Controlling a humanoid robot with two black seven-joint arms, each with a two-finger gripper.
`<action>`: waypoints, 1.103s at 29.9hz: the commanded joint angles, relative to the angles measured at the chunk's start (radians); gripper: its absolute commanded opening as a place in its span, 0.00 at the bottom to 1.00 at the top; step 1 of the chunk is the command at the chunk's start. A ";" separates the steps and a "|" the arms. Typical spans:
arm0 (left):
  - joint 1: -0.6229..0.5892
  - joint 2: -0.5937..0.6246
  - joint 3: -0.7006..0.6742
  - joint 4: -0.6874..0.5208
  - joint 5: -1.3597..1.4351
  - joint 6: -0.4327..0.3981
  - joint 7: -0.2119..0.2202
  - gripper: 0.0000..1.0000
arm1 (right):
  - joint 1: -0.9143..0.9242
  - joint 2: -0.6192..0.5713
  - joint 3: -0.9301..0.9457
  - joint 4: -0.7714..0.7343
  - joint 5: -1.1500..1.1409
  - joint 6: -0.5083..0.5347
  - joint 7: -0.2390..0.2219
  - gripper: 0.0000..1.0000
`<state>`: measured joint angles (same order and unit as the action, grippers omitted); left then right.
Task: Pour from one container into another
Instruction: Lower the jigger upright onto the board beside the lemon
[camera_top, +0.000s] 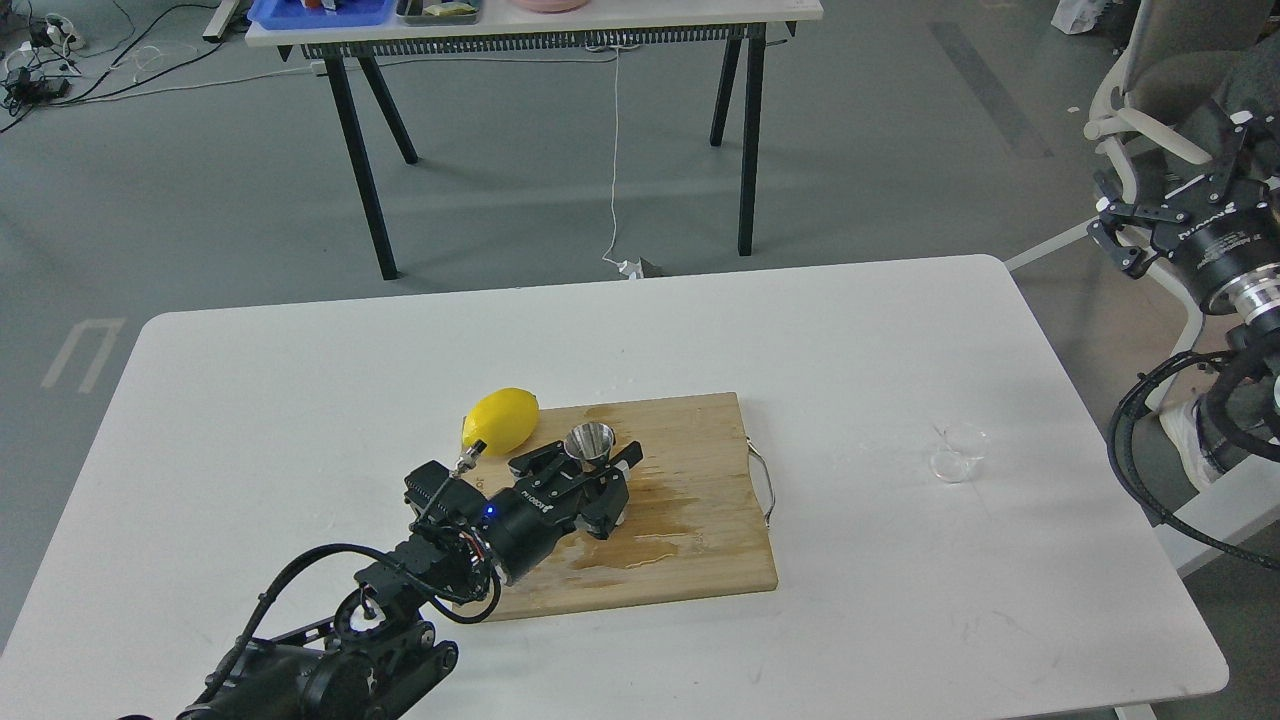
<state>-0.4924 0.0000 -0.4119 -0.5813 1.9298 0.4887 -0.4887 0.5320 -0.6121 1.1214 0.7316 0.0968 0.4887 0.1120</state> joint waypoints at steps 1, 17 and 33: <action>0.000 0.000 0.001 0.000 0.000 0.000 0.000 0.45 | 0.000 0.000 0.000 0.000 0.000 0.000 0.000 0.99; 0.029 0.000 0.001 -0.002 0.000 0.000 0.000 0.93 | -0.001 0.000 0.001 -0.001 0.000 0.000 0.000 0.99; 0.069 0.000 0.004 -0.002 0.001 0.000 0.000 0.99 | -0.003 0.000 0.001 -0.001 0.000 0.000 0.000 0.99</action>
<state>-0.4372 0.0001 -0.4080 -0.5830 1.9298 0.4887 -0.4887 0.5293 -0.6120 1.1229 0.7301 0.0968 0.4887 0.1120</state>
